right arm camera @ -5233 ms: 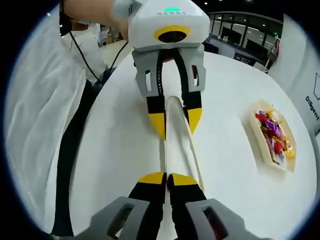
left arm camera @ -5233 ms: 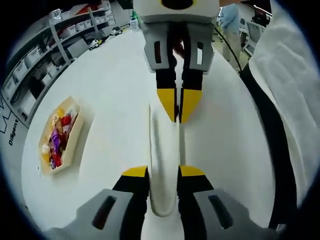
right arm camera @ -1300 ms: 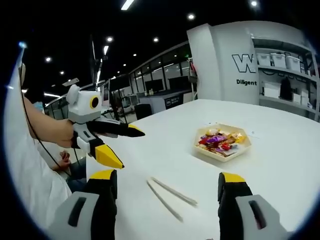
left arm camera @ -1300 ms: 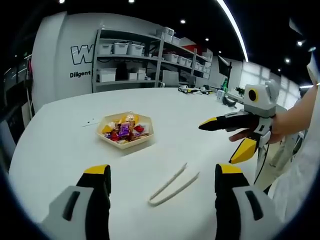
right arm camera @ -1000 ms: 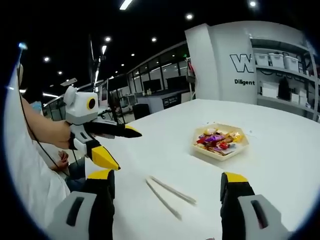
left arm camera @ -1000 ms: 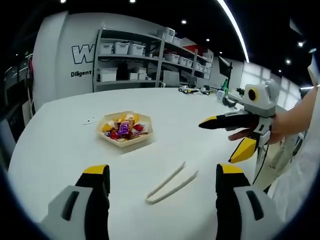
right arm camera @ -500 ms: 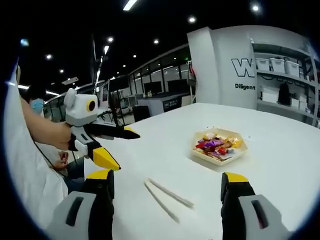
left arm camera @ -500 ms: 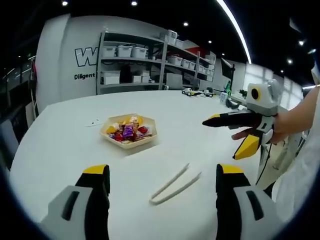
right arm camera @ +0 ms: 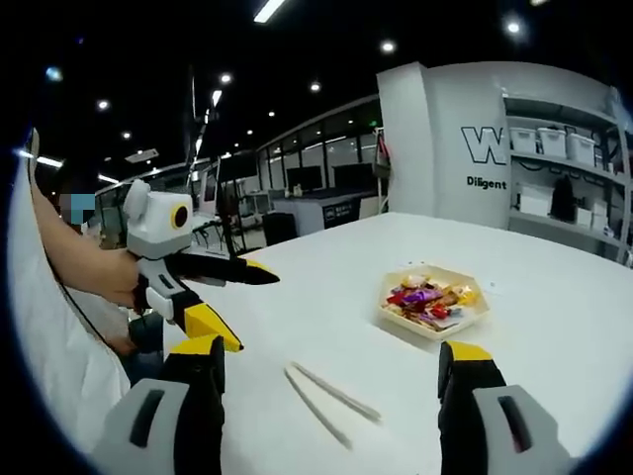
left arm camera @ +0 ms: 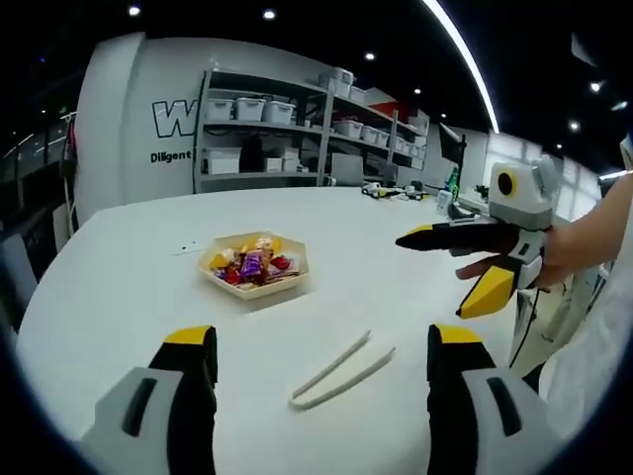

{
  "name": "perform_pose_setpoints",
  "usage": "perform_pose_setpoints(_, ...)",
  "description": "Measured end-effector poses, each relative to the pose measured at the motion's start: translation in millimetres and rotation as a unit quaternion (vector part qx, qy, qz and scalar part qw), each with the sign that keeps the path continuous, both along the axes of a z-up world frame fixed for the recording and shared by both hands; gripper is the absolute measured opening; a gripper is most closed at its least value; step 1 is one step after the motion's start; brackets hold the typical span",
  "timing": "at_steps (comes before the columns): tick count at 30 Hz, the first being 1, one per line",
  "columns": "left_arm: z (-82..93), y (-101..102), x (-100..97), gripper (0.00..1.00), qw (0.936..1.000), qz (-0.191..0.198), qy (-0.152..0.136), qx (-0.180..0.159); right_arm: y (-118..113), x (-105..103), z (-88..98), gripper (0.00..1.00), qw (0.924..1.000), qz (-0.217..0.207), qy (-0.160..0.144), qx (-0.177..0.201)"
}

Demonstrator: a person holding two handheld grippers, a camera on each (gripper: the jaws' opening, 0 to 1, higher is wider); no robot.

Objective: Place the target food into the container with the food tongs after gripping and lifting it, then release it inside without dropping or visibly crushing the food.

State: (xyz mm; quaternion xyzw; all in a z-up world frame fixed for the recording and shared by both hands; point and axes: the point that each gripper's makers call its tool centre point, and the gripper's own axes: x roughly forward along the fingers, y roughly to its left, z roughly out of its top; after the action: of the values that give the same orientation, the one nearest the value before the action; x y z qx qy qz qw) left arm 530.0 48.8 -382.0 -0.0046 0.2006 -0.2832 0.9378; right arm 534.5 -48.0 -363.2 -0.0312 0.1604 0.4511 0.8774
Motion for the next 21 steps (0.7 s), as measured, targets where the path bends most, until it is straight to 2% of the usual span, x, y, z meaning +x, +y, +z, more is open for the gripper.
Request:
perform_pose_setpoints(5, 7.9, 2, 0.0, 0.83, 1.0000, 0.003, -0.009, 0.002, 0, -1, -1.1, 0.88, 1.0000, -0.002, -0.006, -0.001)
perform_pose_setpoints(16, 10.0, 6, 1.7, 0.83, 0.9998, 0.018, -0.012, -0.001, -7, 0, -5.5, 0.87, 0.9999, -0.010, -0.003, -0.005)
perform_pose_setpoints(21, 14.0, 10, 1.5, 0.83, 0.9996, 0.023, -0.014, -0.001, -5, 3, -1.6, 0.87, 0.9999, -0.013, -0.005, 0.000)
